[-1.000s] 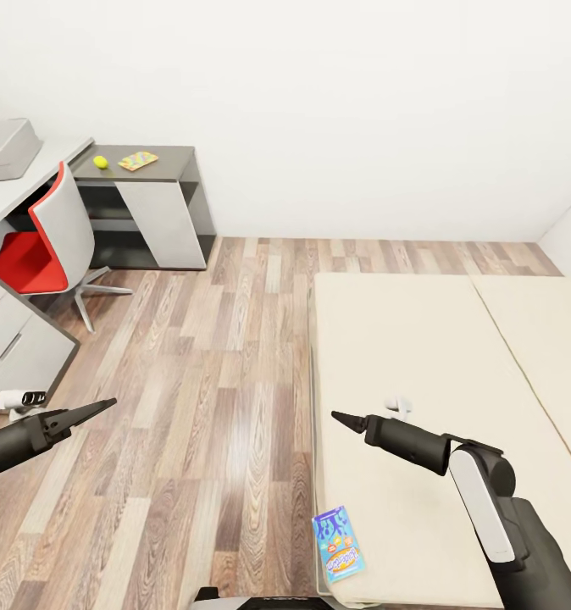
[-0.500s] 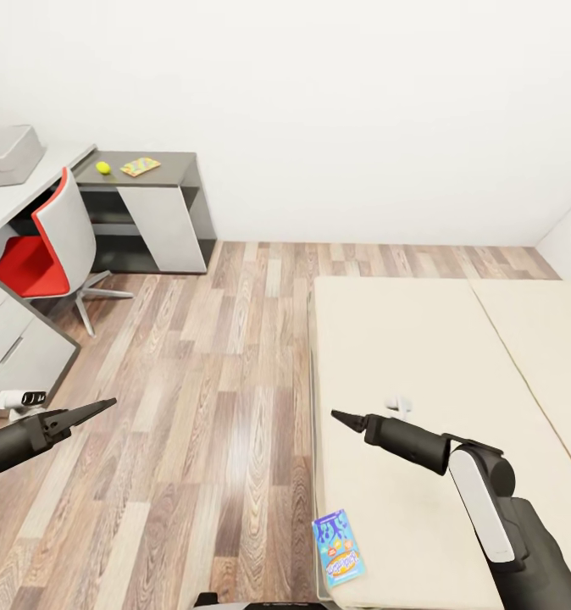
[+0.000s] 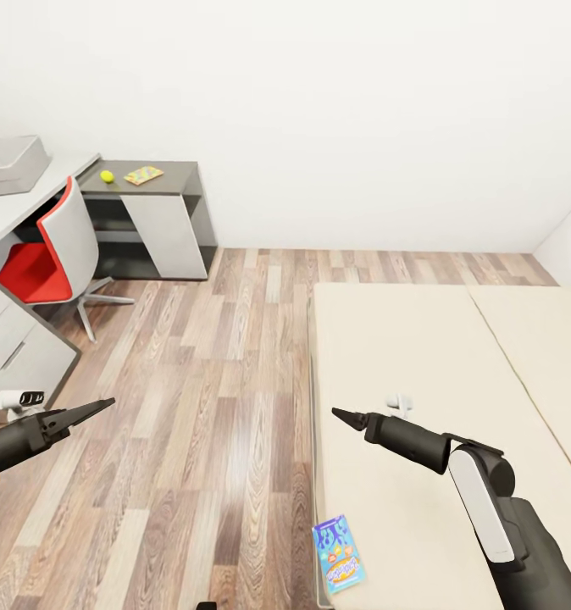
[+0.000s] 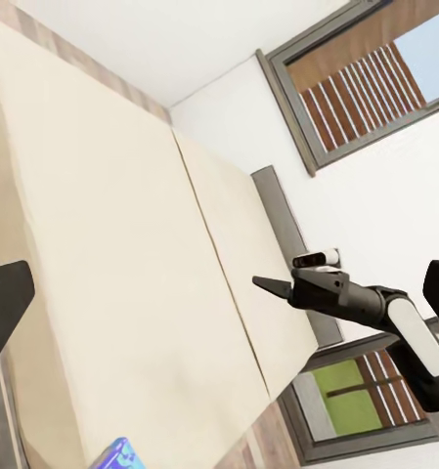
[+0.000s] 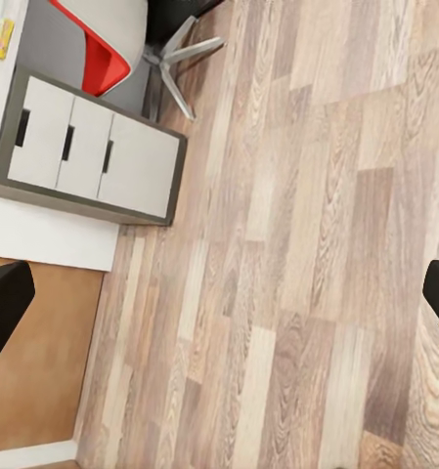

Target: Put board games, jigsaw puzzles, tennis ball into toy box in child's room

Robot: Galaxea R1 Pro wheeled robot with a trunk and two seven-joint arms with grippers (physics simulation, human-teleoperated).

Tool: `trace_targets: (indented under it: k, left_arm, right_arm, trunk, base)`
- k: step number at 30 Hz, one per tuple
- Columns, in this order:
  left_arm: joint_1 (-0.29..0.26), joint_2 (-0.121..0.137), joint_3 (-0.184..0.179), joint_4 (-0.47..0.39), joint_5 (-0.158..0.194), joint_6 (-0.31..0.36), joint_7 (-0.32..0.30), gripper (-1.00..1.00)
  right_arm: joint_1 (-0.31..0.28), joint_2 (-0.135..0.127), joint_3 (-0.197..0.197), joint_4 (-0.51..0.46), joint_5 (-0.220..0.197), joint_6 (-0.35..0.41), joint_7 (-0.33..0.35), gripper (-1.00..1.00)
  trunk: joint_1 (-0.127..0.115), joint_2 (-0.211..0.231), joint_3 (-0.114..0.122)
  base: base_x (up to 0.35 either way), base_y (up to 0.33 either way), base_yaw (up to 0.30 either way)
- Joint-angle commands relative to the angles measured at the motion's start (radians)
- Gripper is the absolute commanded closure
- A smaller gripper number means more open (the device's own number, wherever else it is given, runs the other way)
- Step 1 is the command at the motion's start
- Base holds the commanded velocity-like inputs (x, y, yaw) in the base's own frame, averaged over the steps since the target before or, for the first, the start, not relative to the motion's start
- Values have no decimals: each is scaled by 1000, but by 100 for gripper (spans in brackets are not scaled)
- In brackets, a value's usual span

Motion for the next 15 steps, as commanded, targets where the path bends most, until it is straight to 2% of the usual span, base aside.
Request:
trace_targets:
  k: [1,15]
  left_arm:
    - [-1,0,0,0,-1,11,-5,-100]
    - [-1,0,0,0,-1,11,-5,-100]
  right_arm:
    - [-1,0,-1,0,2,6,4,-100]
    - [-1,0,-1,0,2,5,5,-100]
  trunk:
    - [1,-2,0]
    - [1,-2,23]
  base:
    - [0,0,0]
    - [0,0,0]
